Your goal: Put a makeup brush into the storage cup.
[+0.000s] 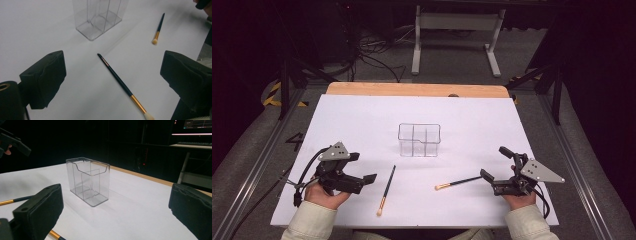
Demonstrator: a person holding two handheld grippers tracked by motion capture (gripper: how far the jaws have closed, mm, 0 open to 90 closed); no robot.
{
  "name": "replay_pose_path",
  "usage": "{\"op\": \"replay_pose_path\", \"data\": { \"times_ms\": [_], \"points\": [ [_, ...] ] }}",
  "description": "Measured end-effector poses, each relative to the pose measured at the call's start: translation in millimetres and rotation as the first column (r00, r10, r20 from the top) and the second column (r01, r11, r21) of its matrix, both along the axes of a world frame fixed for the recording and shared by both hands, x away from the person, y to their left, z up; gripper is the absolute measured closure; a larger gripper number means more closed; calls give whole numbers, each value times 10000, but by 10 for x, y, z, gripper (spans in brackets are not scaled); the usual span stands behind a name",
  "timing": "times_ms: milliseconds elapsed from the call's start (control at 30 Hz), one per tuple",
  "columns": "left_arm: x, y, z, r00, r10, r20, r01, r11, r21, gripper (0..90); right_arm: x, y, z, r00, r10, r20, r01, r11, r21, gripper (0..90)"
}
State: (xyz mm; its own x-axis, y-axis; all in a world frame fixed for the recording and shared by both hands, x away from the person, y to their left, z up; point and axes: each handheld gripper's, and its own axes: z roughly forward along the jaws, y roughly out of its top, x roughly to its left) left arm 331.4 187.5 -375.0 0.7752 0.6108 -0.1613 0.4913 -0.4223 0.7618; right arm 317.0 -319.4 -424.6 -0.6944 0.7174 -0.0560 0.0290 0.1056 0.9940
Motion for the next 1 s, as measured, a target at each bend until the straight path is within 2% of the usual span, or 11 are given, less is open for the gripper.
{"op": "replay_pose_path", "data": {
  "times_ms": [133,167,267,300,400,567,667,700,733,800,1000],
  "points": [
    [28,-51,32,9985,-41,-543,54,9997,238,70,-3,-14,7,10000,-49,14,49,10000,-59,5],
    [28,-51,32,9985,-41,-543,54,9997,238,69,-3,-14,7,10000,-49,14,49,10000,-59,5],
    [50,-89,54,9976,-101,-687,141,9982,585,68,-5,-24,16,9999,-107,11,107,9999,-78,8],
    [66,-127,57,9964,-118,-840,188,9963,838,68,-7,-27,20,9999,-140,-26,139,9998,-120,12],
    [76,-168,54,9954,-106,-955,209,9940,1071,68,-8,-31,27,9999,-128,-70,127,9997,-196,25],
    [120,-263,18,9910,-271,-1312,482,9859,1600,71,-26,-30,44,9995,-125,-276,114,9991,-407,47],
    [148,-308,-13,9863,-504,-1568,785,9808,1784,93,-49,-43,52,9991,-292,-306,279,9988,-413,54],
    [164,-340,-38,9819,-614,-1790,953,9776,1878,98,-52,-49,54,9992,-298,-273,286,9988,-406,54],
    [164,-340,-38,9819,-614,-1790,953,9776,1878,105,-52,-49,54,9992,-298,-273,286,9988,-406,54],
    [178,-377,-62,9777,-700,-1978,1112,9723,2058,109,-58,-57,55,9989,-345,-318,332,9986,-407,54],
    [206,-476,-99,9722,-785,-2205,1327,9610,2428,109,-61,-64,56,9987,-328,-392,314,9988,-380,55]
  ]
}}
